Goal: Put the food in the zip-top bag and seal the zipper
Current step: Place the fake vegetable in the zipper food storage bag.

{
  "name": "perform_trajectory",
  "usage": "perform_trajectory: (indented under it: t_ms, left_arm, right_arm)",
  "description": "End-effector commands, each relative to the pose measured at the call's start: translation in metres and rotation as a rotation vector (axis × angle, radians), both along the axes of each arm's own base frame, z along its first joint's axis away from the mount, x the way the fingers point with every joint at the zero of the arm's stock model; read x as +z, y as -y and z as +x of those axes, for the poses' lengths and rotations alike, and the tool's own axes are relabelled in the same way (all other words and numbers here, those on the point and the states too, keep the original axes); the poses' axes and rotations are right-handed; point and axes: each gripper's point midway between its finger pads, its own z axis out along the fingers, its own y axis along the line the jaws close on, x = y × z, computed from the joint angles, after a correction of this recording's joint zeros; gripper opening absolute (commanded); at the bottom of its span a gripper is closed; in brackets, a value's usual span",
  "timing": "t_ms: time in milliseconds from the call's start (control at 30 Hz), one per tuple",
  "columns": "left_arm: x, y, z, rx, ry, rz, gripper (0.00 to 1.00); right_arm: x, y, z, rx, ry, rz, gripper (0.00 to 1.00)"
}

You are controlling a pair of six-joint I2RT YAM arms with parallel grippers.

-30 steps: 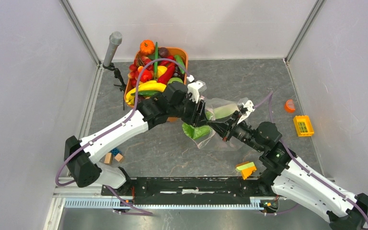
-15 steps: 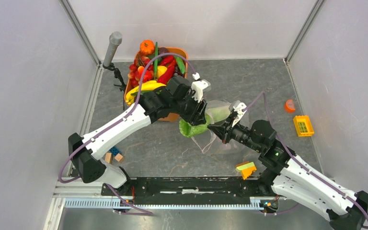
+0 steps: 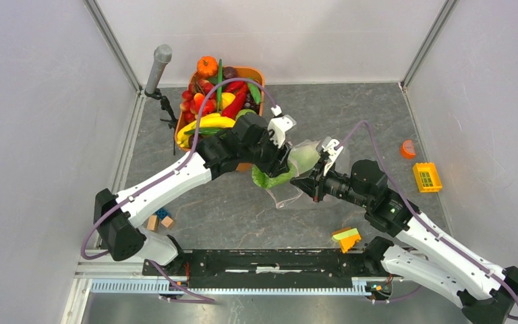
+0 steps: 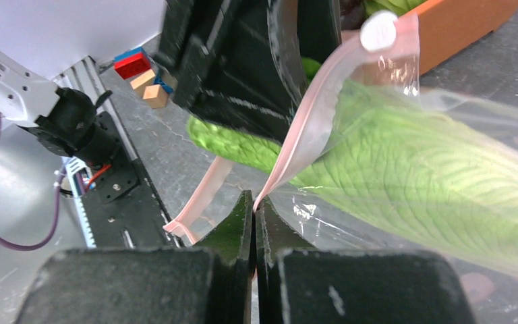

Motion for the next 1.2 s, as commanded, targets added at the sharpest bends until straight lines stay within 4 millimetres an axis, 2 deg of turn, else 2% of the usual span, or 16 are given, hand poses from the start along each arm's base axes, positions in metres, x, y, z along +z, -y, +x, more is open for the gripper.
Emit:
perform_trajectory:
  t_ms: [0, 100, 133, 167, 233, 300, 400, 433, 467, 533, 633, 767, 967, 1067, 1167]
  left_arm:
    - [0.058, 0.024, -0.001, -0.121, 0.138, -0.167, 0.18]
    - [0.056, 0.016, 0.013, -0.078, 0.184, -0.088, 0.24]
    - [0.057, 0.013, 0.017, -0.061, 0.197, -0.076, 0.3]
    - [0.059, 0.012, 0.018, -0.054, 0.207, -0.075, 0.41]
    - [0.062, 0.009, 0.02, -0.03, 0.218, -0.077, 0.58]
    - [0.067, 0.004, 0.023, 0.007, 0.224, -0.084, 0.69]
    - [0.082, -0.001, 0.019, 0.029, 0.238, -0.123, 0.82]
    - [0.088, -0.005, 0.018, 0.035, 0.249, -0.133, 0.93]
    - [0.094, -0.007, 0.017, 0.04, 0.26, -0.143, 0.99]
    - [0.107, -0.013, 0.011, 0.063, 0.258, -0.184, 1.0]
    - [0.115, -0.026, 0.001, 0.064, 0.268, -0.195, 1.0]
    - [0.097, -0.05, -0.003, 0.173, 0.217, -0.156, 1.0]
    - [0.058, -0.05, -0.031, 0.254, -0.021, -0.278, 1.0]
    - [0.032, -0.056, -0.025, 0.341, -0.052, -0.27, 1.0]
    - [0.024, -0.05, -0.019, 0.359, -0.065, -0.268, 0.99]
  right_arm:
    - [0.039, -0.011, -0.013, 0.085, 0.027, 0.106, 0.0]
    - [0.036, -0.008, -0.009, 0.059, 0.027, 0.075, 0.0]
    - [0.036, -0.007, -0.007, 0.047, 0.024, 0.069, 0.0]
    - [0.034, -0.005, -0.004, 0.025, 0.013, 0.059, 0.0]
    - [0.029, 0.002, 0.006, -0.06, -0.024, 0.046, 0.0]
    - [0.025, 0.011, 0.018, -0.164, -0.06, 0.052, 0.0]
    - [0.031, 0.017, 0.029, -0.264, -0.092, 0.142, 0.0]
    - [0.035, 0.017, 0.032, -0.28, -0.095, 0.172, 0.0]
    - [0.036, 0.017, 0.036, -0.298, -0.109, 0.188, 0.0]
    - [0.037, 0.017, 0.045, -0.336, -0.119, 0.192, 0.0]
    - [0.044, 0.015, 0.049, -0.332, -0.094, 0.207, 0.0]
    - [0.061, 0.008, 0.041, -0.249, -0.014, 0.293, 0.0]
    - [0.053, 0.007, 0.038, -0.231, 0.004, 0.324, 0.0]
    - [0.053, 0.007, 0.034, -0.215, 0.013, 0.332, 0.0]
    - [0.053, 0.007, 0.031, -0.201, 0.018, 0.339, 0.0]
